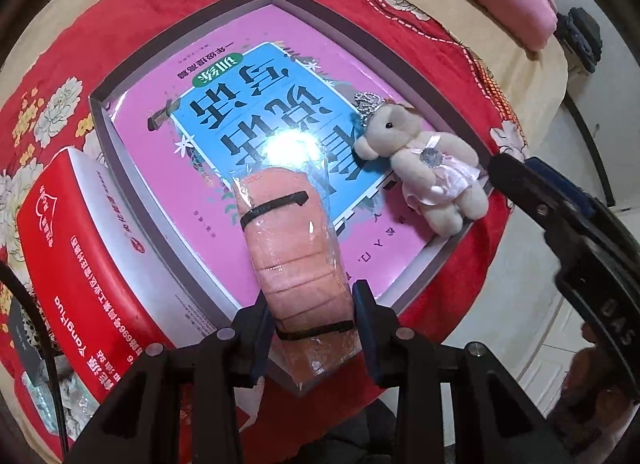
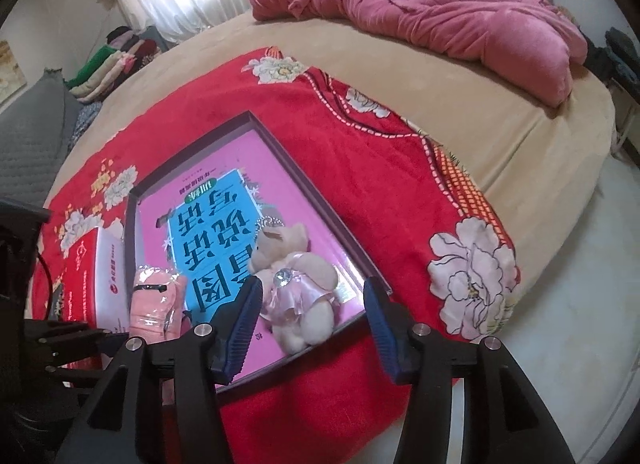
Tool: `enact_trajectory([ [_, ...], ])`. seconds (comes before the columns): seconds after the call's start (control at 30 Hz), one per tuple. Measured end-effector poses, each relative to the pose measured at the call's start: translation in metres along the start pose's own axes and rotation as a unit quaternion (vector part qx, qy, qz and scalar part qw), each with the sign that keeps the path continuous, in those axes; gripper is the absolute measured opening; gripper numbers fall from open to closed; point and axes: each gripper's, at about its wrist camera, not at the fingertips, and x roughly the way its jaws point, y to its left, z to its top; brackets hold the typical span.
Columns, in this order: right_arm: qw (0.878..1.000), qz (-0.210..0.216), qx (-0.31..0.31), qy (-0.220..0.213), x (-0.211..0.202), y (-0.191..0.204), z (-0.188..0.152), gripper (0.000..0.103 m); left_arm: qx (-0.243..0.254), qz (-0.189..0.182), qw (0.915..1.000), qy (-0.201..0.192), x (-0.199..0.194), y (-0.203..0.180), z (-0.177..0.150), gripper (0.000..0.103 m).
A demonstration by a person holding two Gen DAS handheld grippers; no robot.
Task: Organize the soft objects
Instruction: 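Open the left tool to drop the towel in the tray while the right tool releases the bunny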
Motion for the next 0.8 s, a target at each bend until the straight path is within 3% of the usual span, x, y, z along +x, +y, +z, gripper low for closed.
enact_trajectory([
  [0.07,1.000,-0.003,-0.001,-0.002,-0.004,0.001,0.000,0.054,0.001,0.003,1.0000,0.001,0.001,-0.001,0.000,0.039],
  [0.2,1.000,-0.002,0.001,-0.006,-0.010,0.000,-0.001,0.054,0.006,0.011,0.9999,0.006,0.001,-0.004,0.000,0.054],
  [0.8,0.999,-0.016,-0.019,-0.025,-0.041,0.014,-0.001,0.059,0.000,-0.014,0.9990,-0.044,-0.048,0.011,-0.022,0.061],
])
